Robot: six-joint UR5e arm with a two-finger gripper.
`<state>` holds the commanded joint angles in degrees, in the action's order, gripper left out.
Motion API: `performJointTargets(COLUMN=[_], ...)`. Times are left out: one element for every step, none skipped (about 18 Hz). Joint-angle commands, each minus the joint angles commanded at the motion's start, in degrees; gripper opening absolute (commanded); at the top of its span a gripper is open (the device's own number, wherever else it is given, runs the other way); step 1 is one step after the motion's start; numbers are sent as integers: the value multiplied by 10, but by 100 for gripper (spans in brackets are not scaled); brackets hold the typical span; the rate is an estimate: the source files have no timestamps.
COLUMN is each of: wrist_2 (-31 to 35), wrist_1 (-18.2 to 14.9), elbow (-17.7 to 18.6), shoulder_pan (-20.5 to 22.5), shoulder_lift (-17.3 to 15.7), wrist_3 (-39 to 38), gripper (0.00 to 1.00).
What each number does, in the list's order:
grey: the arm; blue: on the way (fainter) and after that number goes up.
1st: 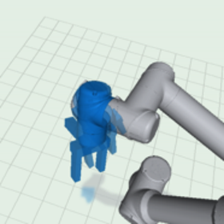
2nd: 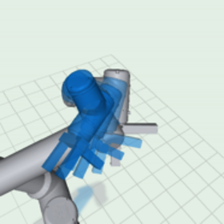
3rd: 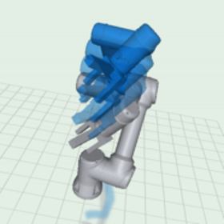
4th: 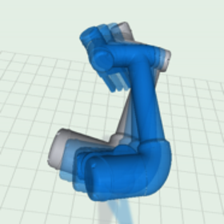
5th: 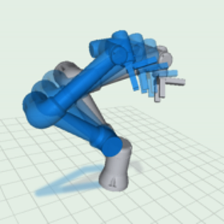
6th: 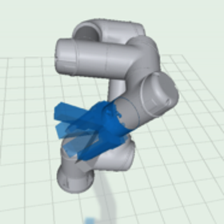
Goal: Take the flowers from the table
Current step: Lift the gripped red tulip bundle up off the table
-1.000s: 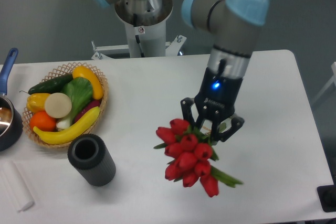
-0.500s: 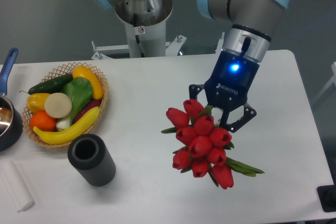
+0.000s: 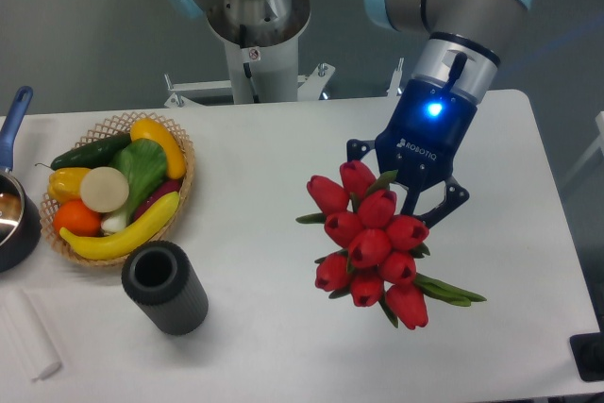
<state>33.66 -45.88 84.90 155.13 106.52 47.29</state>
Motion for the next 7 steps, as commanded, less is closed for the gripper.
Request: performJointTargets(wrist_2=[0, 0, 0, 0, 0, 0, 0], wrist_1=[0, 0, 0, -1, 0, 0, 0], elbow=[0, 3, 4, 3, 3, 2, 1], shoulder_pan=[0, -1, -1, -1, -2, -3, -3], shoulder_lift=[0, 0, 0, 0, 0, 0, 0], wrist_3=[0, 0, 0, 0, 0, 0, 0], gripper=[35, 35, 35, 35, 35, 35, 35])
